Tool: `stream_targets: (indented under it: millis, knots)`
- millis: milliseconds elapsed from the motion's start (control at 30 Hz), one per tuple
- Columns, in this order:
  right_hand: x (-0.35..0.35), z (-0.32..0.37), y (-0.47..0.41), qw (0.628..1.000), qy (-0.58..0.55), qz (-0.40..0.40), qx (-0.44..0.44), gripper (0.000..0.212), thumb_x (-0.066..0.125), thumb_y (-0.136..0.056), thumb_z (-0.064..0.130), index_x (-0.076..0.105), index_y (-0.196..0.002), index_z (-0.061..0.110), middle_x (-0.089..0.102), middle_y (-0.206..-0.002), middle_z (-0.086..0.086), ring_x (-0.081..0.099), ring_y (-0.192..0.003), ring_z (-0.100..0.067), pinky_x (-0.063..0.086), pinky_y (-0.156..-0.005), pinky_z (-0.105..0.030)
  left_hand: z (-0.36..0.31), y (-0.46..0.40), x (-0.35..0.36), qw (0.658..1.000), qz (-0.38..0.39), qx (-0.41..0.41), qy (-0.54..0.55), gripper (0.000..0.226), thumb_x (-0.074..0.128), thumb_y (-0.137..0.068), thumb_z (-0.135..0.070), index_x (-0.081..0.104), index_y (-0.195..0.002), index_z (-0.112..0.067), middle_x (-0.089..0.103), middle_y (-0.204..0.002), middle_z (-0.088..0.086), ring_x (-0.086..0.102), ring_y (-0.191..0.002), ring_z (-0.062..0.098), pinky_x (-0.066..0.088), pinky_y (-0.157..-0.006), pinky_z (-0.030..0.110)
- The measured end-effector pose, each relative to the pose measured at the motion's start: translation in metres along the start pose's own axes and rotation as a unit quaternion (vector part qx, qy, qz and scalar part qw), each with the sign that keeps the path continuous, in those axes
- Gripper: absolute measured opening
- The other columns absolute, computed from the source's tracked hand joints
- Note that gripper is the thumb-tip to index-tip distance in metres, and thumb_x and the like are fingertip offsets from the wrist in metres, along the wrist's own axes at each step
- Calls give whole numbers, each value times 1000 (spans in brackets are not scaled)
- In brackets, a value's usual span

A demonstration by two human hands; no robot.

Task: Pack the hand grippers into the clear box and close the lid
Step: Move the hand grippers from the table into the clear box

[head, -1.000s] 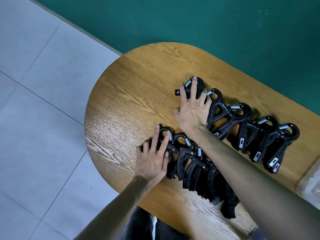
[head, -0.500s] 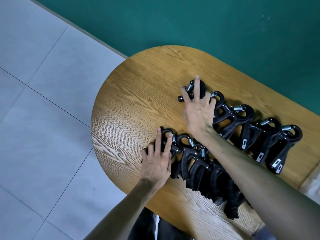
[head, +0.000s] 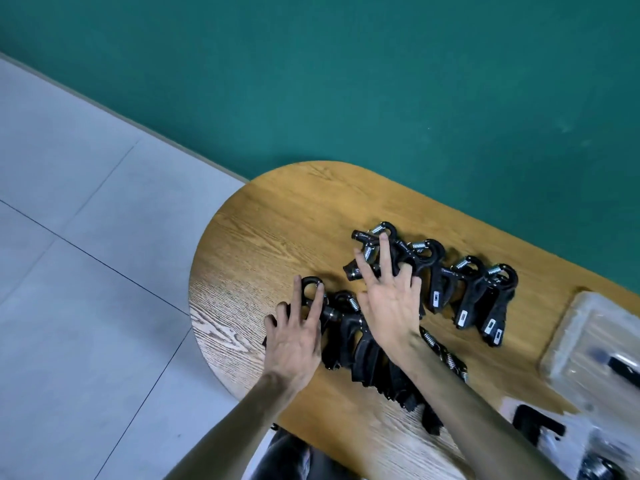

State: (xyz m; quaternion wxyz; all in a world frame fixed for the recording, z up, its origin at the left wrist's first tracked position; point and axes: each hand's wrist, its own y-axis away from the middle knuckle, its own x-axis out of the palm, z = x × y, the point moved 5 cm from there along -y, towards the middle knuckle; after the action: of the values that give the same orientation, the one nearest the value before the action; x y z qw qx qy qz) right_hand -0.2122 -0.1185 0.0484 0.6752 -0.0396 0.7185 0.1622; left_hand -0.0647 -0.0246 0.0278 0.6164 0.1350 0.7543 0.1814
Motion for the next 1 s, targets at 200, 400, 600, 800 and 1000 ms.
stream_targets:
  millis: [200,400,600,800,1000]
  knots:
    - [-30,-19,59,996,-54,-23,61,79,65,-92,28,24,-160,31,-14,-169,-14,44,-105,-36,45,-87,-51,-14,17,-27,998,-38,-41,9,95,43,-104,-33,-42,-145,-33,-37,-161,14,37,-121,27,37,-106,50]
    - [-58,-34,107,989,-82,-54,109,78,66,-90,25,30,-158,30,-7,-170,-13,46,-104,-37,47,-84,-51,-54,40,-46,997,-78,-8,8,80,33,-107,-35,-34,-150,-34,-38,-157,12,36,-105,19,34,-92,39]
    - [-70,-60,151,981,-99,-83,147,81,68,-85,20,31,-157,29,0,-170,-15,47,-101,-37,48,-83,-51,-107,60,-54,994,-105,11,-13,78,35,-105,-34,-25,-156,-32,-25,-165,17,38,-102,23,35,-85,41]
    - [-68,-101,189,972,-120,-103,174,80,66,-87,19,30,-157,29,1,-170,-16,46,-96,-36,47,-79,-49,-156,82,-48,992,-120,28,23,77,37,-104,-30,-18,-159,-30,-20,-167,16,40,-118,32,39,-98,50]
    - [-62,-160,239,958,-158,-110,213,77,61,-89,18,28,-158,28,-2,-170,-16,41,-91,-33,47,-83,-51,-230,110,-33,990,-131,34,33,74,37,-104,-29,-10,-161,-29,-12,-168,17,43,-111,29,38,-94,45]
